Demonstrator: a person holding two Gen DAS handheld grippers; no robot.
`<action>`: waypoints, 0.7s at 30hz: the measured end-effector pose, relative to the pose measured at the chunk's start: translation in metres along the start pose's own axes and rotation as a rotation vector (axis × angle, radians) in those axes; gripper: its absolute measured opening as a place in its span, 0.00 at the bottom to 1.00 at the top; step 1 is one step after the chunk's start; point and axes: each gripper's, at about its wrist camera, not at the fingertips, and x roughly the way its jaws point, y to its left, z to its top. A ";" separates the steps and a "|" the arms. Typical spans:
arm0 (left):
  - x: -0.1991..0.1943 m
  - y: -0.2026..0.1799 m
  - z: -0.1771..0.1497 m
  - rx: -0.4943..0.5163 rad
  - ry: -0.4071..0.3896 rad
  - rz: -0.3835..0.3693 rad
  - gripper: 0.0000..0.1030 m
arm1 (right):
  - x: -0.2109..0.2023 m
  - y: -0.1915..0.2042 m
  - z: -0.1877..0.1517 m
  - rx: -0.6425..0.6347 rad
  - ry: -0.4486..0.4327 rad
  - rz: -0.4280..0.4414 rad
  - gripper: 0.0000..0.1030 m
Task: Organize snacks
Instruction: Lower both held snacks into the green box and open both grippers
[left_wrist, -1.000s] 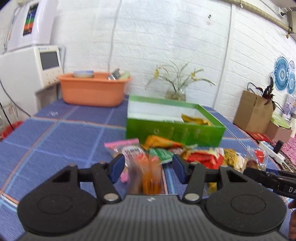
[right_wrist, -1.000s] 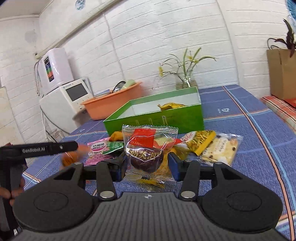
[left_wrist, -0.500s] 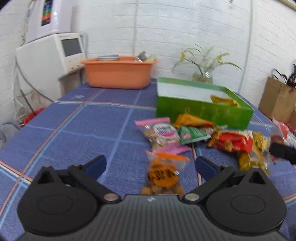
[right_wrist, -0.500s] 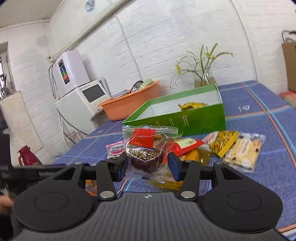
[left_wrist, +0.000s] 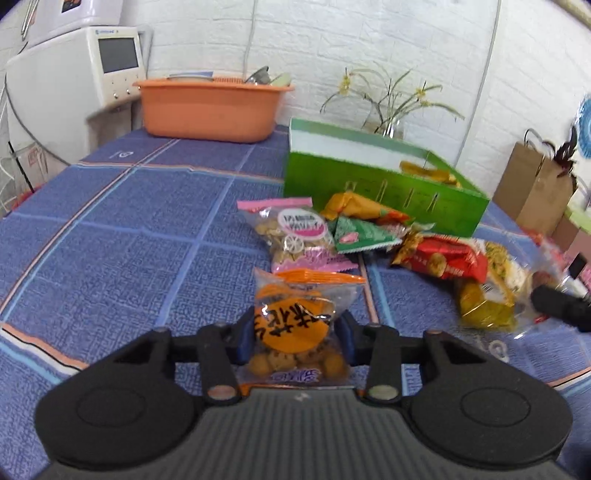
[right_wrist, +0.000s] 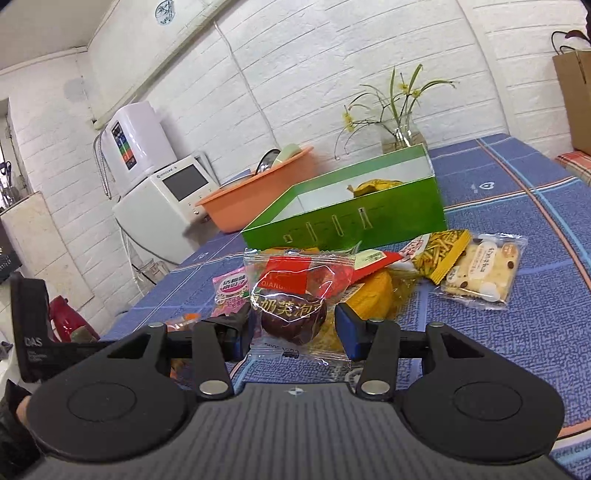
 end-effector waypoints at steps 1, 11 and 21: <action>-0.005 0.000 0.003 -0.001 -0.013 -0.007 0.40 | 0.000 0.001 0.000 -0.002 0.002 0.003 0.79; -0.012 -0.023 0.074 0.081 -0.209 -0.044 0.40 | 0.009 -0.002 0.035 0.026 0.001 0.051 0.78; 0.102 -0.060 0.163 0.060 -0.181 -0.119 0.40 | 0.044 -0.046 0.103 0.051 -0.169 -0.181 0.78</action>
